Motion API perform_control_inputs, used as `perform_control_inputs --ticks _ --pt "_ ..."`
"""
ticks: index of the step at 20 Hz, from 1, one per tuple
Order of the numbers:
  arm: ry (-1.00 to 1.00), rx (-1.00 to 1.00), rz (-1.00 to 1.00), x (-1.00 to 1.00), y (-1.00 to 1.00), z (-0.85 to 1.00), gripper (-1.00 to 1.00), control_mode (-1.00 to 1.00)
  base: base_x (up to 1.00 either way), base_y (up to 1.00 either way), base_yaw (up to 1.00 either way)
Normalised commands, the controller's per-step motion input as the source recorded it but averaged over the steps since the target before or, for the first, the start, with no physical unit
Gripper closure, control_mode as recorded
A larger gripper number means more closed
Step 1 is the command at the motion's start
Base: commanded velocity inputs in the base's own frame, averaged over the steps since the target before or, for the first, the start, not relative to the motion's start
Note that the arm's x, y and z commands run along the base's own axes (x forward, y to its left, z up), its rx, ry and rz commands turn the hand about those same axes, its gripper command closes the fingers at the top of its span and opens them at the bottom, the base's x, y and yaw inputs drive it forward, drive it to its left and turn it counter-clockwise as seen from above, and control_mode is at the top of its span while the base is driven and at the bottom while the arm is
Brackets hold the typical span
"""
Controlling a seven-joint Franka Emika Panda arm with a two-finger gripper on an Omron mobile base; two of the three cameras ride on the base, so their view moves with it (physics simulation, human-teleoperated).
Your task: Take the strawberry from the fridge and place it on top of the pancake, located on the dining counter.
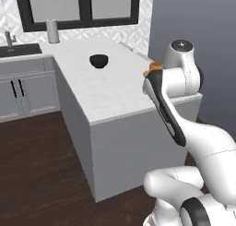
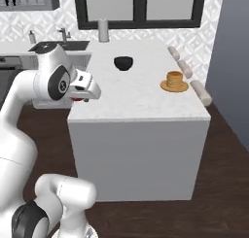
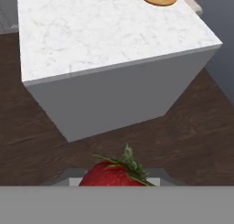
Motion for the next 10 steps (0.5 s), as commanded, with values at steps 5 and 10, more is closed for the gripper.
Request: perform_control_inputs --ticks 5,10 --pt "0.00 0.00 0.00 0.00 0.00 0.00 1.00 1.00 0.82 -1.00 0.19" --pt "0.00 0.00 0.00 0.00 0.00 0.00 1.00 1.00 0.40 -1.00 0.27"
